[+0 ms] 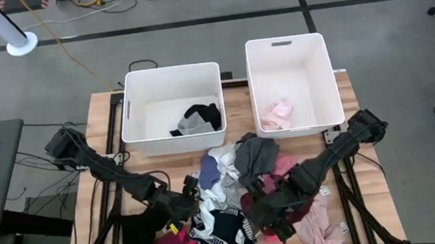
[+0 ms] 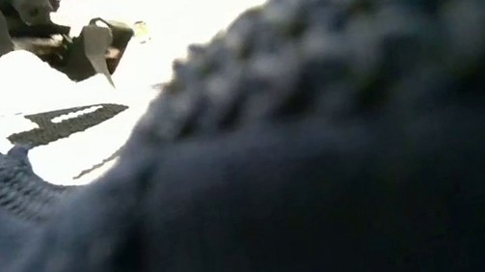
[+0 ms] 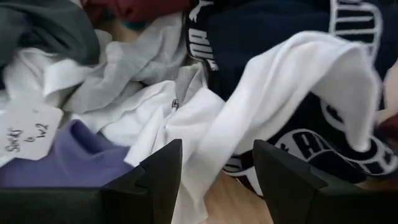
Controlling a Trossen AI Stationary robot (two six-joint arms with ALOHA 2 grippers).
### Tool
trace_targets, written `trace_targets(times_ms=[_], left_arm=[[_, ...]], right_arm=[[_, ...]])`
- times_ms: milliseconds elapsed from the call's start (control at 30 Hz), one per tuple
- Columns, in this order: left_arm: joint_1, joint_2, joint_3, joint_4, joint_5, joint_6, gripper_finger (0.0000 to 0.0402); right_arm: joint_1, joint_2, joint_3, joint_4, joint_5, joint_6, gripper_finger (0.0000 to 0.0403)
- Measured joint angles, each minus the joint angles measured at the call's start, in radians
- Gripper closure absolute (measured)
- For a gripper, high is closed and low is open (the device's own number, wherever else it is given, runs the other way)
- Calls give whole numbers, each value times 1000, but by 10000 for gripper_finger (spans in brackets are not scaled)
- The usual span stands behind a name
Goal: Sort clothes
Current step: Put the white sock into the right white laundry organizer
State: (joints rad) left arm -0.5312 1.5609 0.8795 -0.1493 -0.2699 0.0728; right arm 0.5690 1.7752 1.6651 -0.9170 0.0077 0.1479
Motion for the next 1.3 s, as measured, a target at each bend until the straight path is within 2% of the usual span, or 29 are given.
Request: trace_targets(times_ms=[100,200,567,800,1033,1300], left_arm=[[21,35,0,22,-6,10,214],[37,43,0,48,-17,21,235],[42,34,25,29,-17,103,390],[42,1,50,-31,-19,125,397],[41,-117,107,-99,-62,178,399],[41,-274,212,-190,-102,254,401]], right_arm=[[20,0,-15,5,23,27,184],[36,0,-22,18,48,40,184],[60,0,-22,15,122,57,184],[60,0,-22,13,147,70,184],[54,0,-22,22,188,72,184],[29,0,-22,108,326,8,184]])
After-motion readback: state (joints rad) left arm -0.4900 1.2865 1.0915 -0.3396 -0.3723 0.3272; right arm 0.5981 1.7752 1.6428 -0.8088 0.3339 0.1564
